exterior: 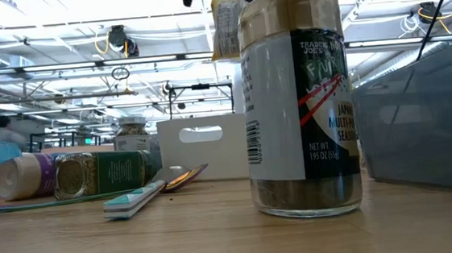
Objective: Pick & Place Food Item
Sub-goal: Put the yellow noodle pack into the top black bin
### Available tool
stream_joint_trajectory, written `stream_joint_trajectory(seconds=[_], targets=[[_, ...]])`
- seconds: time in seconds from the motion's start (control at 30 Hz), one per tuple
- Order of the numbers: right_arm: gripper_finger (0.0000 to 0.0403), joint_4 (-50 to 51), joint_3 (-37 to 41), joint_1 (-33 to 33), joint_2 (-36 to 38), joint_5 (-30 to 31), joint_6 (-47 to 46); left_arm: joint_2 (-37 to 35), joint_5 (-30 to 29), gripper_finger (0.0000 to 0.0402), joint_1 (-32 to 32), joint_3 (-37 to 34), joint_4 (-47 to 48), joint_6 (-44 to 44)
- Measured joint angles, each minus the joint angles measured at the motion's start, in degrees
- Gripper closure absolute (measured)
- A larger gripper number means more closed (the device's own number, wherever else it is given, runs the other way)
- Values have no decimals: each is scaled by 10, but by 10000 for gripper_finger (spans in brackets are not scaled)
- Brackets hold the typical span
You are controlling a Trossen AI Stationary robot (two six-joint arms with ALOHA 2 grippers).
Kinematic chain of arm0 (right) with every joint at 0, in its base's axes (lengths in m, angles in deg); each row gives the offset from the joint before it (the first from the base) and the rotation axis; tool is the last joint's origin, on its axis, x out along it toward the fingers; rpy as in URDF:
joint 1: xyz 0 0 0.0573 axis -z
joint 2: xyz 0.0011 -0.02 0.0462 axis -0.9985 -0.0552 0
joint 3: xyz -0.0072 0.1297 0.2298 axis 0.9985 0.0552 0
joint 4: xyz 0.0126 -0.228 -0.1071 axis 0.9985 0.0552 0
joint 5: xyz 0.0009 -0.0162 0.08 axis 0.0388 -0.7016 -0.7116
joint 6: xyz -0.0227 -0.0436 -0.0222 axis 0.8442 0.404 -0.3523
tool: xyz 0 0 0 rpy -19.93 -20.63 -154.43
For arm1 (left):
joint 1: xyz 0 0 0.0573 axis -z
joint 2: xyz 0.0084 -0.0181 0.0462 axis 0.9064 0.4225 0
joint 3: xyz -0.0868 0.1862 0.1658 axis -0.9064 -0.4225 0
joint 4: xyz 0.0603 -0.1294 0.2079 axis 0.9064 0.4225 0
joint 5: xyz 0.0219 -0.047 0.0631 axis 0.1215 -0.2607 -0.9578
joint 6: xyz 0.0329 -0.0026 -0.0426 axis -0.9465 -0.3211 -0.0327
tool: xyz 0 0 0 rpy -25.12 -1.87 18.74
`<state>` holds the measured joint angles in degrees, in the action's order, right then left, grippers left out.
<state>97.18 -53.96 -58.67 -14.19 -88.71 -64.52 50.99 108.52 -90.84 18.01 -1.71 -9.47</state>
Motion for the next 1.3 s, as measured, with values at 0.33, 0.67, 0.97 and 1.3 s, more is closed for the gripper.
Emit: stream_joint_trajectory(seconds=[0.33, 0.67, 0.97, 1.3], targets=[[403, -34, 0, -5, -10, -24, -18, 80, -3, 212, -3, 193, 211, -72], [403, -57, 0, -10, -40, -46, -36, 167, 20, 238, 1, 318, 323, -95], [403, -80, 0, -25, -69, -72, -40, 173, 29, 254, 7, 321, 368, -97], [403, -100, -28, -24, -89, -90, -40, 178, 19, 254, 11, 320, 411, -107]])
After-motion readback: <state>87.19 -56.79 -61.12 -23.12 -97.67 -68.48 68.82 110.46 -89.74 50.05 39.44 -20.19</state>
